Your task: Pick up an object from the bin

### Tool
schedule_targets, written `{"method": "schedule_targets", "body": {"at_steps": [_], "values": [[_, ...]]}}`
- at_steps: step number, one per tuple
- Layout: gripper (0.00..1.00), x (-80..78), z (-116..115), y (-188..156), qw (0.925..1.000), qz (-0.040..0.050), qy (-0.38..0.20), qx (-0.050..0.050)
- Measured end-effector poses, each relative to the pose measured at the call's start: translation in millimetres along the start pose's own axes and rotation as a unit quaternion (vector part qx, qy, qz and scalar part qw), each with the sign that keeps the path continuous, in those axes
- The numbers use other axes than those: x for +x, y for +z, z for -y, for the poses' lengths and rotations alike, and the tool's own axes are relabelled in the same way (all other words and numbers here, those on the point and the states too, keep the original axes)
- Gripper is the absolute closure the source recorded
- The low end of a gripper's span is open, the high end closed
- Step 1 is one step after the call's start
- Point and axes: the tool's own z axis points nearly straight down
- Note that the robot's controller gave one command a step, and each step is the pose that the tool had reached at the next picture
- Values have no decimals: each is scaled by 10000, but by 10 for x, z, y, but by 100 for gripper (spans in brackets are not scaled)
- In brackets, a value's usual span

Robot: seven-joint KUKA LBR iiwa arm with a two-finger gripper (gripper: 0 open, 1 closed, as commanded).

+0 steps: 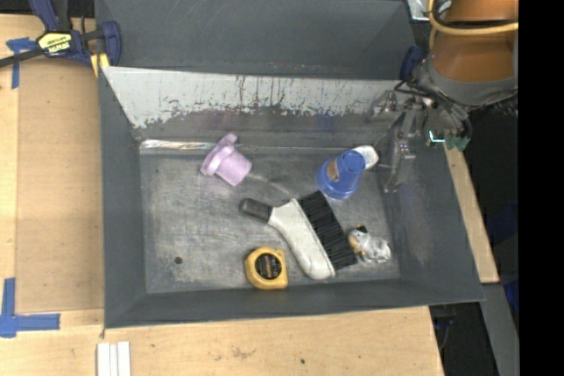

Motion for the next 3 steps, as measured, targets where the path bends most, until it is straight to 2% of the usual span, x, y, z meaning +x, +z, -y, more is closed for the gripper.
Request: {"method": "schedule_targets", "body": {"at_steps": [1, 2, 3], "values": [[0, -9, -4, -40, 10000, 30, -8, 4], [100, -157, -224, 1023, 9920, 40, -1258, 52], [100, -157, -224, 1025, 9920, 40, -1258, 53]]}}
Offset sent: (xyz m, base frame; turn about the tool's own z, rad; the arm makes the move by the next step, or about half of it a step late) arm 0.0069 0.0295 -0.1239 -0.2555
